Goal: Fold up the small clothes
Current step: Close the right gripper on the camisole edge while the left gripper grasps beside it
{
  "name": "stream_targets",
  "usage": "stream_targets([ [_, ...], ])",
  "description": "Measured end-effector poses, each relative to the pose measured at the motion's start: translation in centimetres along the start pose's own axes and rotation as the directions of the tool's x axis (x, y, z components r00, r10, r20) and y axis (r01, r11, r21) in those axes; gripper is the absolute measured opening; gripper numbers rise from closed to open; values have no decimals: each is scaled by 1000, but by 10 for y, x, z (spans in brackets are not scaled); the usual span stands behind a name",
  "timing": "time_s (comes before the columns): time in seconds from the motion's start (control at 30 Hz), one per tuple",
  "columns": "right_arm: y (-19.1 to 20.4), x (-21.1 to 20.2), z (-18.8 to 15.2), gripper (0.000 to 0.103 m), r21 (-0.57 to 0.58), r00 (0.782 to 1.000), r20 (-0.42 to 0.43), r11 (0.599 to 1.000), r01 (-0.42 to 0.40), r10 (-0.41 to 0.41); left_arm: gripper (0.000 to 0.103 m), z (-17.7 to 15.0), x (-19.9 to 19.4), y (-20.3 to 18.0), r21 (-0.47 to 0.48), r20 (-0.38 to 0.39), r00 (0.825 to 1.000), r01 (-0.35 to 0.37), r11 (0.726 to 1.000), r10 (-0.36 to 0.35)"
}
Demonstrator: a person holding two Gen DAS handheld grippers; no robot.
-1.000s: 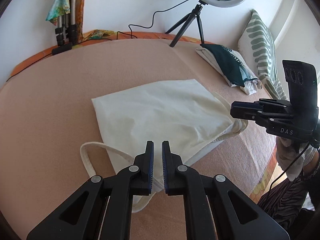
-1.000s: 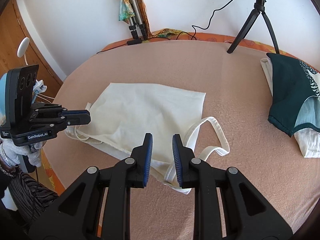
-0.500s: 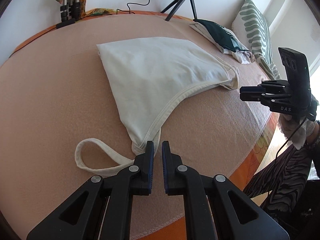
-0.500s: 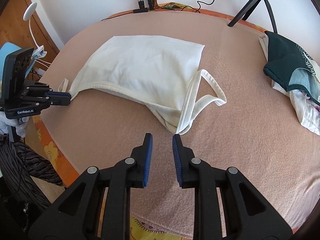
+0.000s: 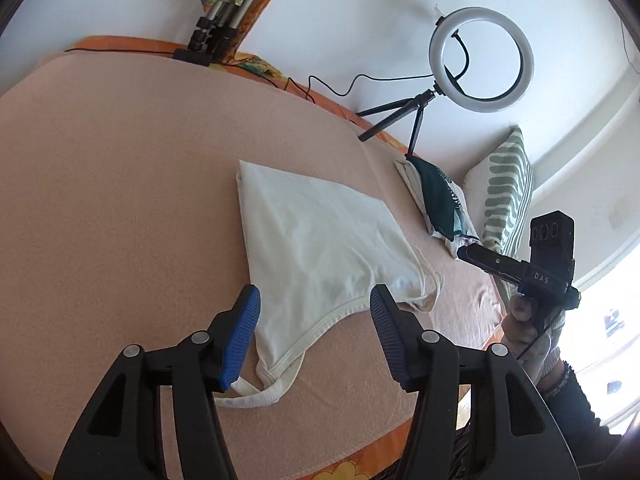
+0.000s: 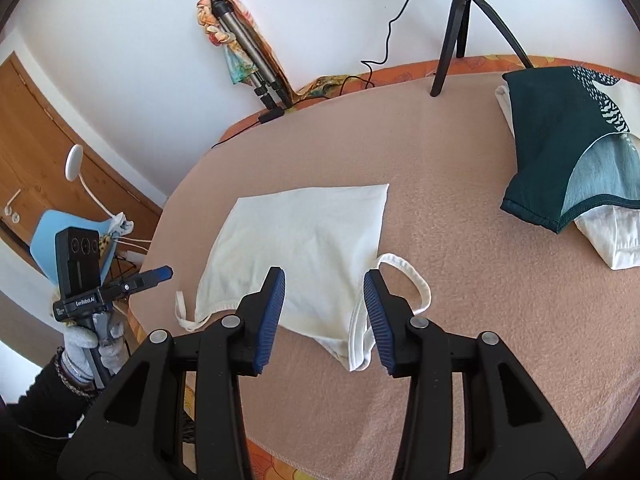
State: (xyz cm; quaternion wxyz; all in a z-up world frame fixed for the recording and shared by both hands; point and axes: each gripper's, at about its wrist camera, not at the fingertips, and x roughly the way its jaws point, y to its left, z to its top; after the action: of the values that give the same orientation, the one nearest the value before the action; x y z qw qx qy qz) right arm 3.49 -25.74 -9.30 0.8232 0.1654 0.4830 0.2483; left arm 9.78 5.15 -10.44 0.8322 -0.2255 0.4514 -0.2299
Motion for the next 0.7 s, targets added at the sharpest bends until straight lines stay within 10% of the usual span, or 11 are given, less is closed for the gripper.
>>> stream_targets([
  [0.7, -59, 112, 59, 43, 165, 993, -83, 984, -66, 81, 54, -23, 37, 19, -78, -98, 993, 50, 996, -58],
])
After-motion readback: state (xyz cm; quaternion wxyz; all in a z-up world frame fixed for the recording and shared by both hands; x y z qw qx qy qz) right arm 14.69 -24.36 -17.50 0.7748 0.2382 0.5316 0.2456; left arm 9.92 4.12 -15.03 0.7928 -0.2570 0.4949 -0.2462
